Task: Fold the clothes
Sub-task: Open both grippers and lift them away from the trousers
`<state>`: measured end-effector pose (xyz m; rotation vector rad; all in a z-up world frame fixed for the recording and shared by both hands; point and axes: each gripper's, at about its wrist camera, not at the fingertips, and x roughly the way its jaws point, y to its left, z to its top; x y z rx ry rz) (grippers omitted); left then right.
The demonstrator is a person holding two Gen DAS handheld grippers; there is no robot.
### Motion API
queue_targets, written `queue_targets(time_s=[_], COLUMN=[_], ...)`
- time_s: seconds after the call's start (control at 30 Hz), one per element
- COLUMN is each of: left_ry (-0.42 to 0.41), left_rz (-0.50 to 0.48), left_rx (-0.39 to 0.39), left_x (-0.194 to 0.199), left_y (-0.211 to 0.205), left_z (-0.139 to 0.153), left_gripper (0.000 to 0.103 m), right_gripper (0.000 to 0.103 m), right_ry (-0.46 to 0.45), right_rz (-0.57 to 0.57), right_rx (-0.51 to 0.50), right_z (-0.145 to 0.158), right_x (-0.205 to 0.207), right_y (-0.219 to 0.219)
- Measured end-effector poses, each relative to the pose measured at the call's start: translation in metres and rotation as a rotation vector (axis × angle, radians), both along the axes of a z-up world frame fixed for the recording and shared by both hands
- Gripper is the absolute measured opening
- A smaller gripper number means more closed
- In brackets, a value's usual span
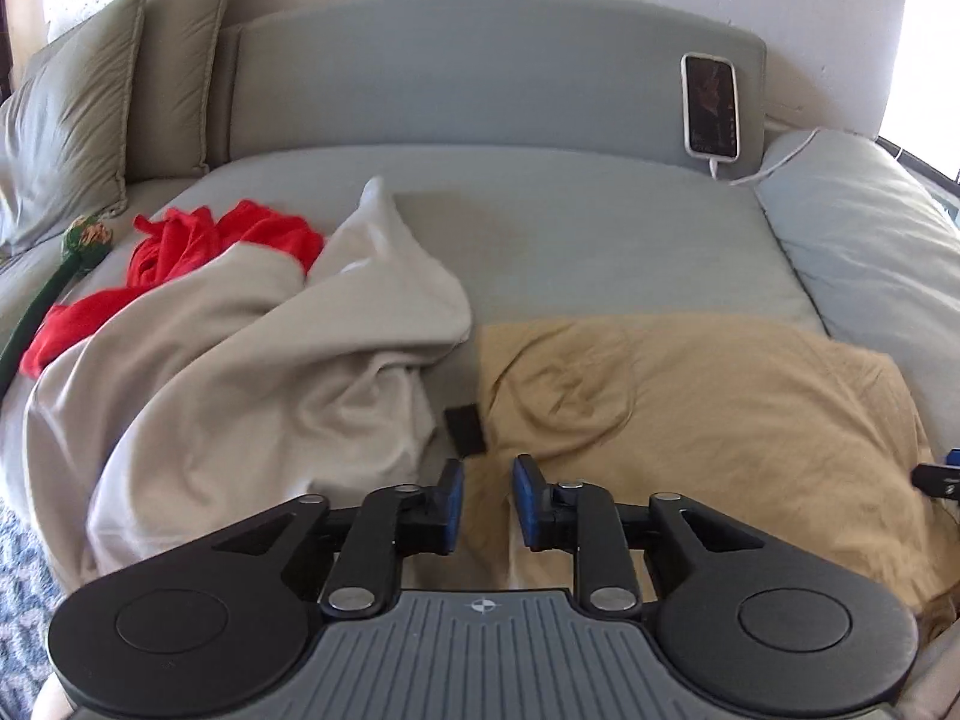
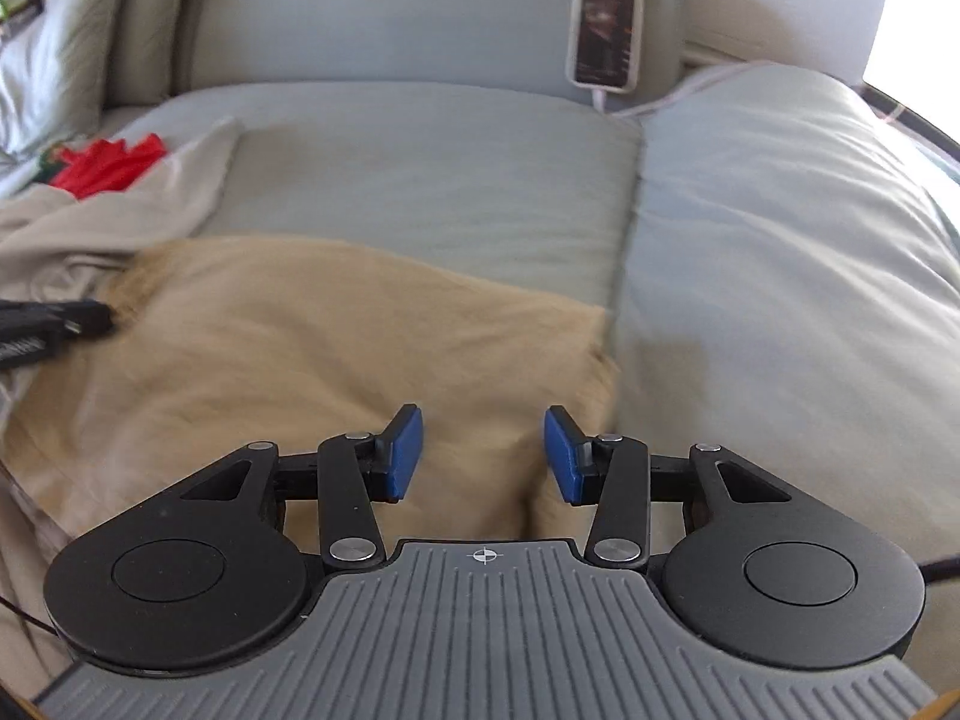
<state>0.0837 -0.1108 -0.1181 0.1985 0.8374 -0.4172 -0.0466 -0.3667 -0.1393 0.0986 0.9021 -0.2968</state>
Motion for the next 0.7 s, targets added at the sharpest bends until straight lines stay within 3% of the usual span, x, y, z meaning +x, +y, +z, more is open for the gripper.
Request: queue_targets(time_s=[0.07,0.13,0.33,0.47,0.6,0.7], left_ry=[0.082,0.110,-0.013,-0.106,-0.051,-0.047], left_rz=[0.003,0.019,0.044,-0.044,-0.102,-0.088], left_rx=[0.039,-0.004,-0.166,-0.185,-0.177,-0.087], left_x=[-0.008,-0.019,-0.054,-0.066,-0.065,-0.061], left_y=[0.014,0.032,0.037,0.005,-0.031,-0.046], left_z=[-0.004,0.000,0.040,0.044,0.023,0.001], left_gripper=[0.019,0.019,0.024,0.027,0.027,0.027], right_gripper=[0.046,0.045,0.048,0.049,0.049,0.049], right_ry=[0.056,0.089,-0.132,-0.244,-0.244,-0.222], right_rz=[-0.080,-0.156,-0.233,-0.156,-0.020,0.048], right_rx=[0.046,0.081,0.173,0.241,0.226,0.181], right_z=[-0.004,-0.003,0.045,0.061,0.052,0.035], right_x=[-0.023,-0.045,-0.090,-0.084,-0.054,-0.032], right_y=[-0.025,-0.043,-0.039,-0.009,0.031,0.058])
